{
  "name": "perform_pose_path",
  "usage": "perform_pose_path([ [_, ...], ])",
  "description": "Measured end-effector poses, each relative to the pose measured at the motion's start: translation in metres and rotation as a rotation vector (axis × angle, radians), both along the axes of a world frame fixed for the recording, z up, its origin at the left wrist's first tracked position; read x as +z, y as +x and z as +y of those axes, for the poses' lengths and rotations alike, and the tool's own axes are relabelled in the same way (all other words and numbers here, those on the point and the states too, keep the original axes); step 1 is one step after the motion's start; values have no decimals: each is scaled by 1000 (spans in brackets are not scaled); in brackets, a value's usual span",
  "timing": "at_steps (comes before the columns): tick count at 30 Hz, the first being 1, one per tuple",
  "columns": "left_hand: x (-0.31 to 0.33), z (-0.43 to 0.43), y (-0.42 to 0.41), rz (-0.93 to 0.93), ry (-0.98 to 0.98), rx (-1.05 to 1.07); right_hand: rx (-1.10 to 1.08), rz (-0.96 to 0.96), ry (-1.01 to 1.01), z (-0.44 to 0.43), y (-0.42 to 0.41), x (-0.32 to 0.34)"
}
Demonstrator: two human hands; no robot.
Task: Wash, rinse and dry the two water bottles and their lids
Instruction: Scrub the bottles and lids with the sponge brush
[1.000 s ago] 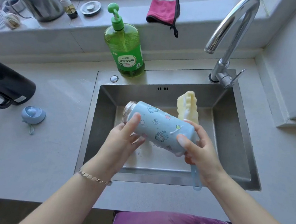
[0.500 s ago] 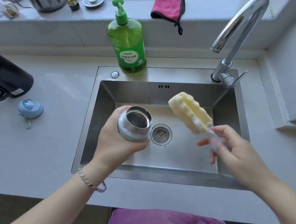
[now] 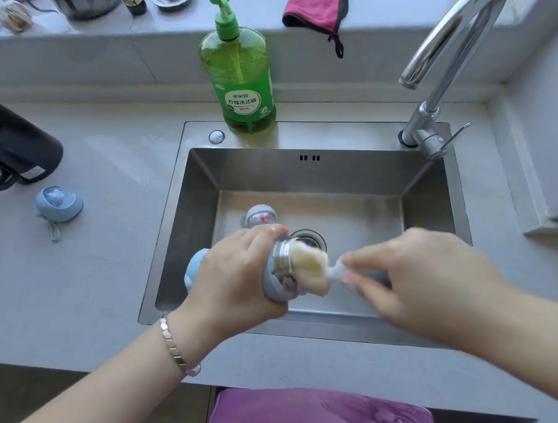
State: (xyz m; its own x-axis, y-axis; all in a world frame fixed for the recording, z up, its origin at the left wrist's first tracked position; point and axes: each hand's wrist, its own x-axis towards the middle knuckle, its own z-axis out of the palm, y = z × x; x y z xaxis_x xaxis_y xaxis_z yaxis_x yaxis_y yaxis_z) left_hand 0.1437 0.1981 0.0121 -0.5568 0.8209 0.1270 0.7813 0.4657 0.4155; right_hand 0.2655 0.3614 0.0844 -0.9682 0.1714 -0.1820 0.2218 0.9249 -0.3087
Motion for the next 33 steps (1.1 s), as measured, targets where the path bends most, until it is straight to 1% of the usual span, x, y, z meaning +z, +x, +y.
perform_pose_path([
  [1,0,0,2,-9,17,-6,-104,-12,-66,5,-4,-2],
  [3,1,1,3,19,38,-34,-198,-39,-79,12,-6,-7],
  [6,0,2,-1,46,7,-58,-140,-84,-58,1,-2,-17],
  [8,-4,3,1,33,-30,-60,-97,-49,-119,-8,-2,-15],
  [9,-5,3,3,23,-38,-58,-111,-46,-151,-7,-4,-13],
  [11,-5,2,5,22,-23,-56,-211,-67,-208,5,-11,-13],
  [13,-1,2,2,41,1,-53,-282,-77,-221,13,-11,-17],
  [15,3,3,-3,65,0,-51,-260,-80,-179,8,-7,-21],
  [16,3,3,-4,74,-16,-56,-218,-69,-146,3,-3,-23],
  [18,-1,3,-3,56,-59,-68,-152,-52,-143,-7,-1,-19],
  [20,-6,0,3,15,-74,-69,-181,-67,-167,-3,-9,-14],
  [22,-7,-2,5,3,-46,-62,-260,-92,-187,8,-14,-16],
  [24,-4,-3,1,12,-9,-58,-288,-102,-178,8,-15,-21],
  [26,-3,-2,-1,23,2,-69,-212,-102,-126,-7,-12,-26],
  [28,-5,-1,3,-2,6,-75,-132,-82,-123,-16,-14,-20],
  [29,-7,-1,6,-19,13,-72,-137,-73,-138,-13,-17,-17],
  [31,-7,-1,6,-26,21,-70,-221,-74,-182,-2,-22,-14],
  [33,-5,0,-1,-19,34,-37,-265,-70,-179,1,-21,-20],
])
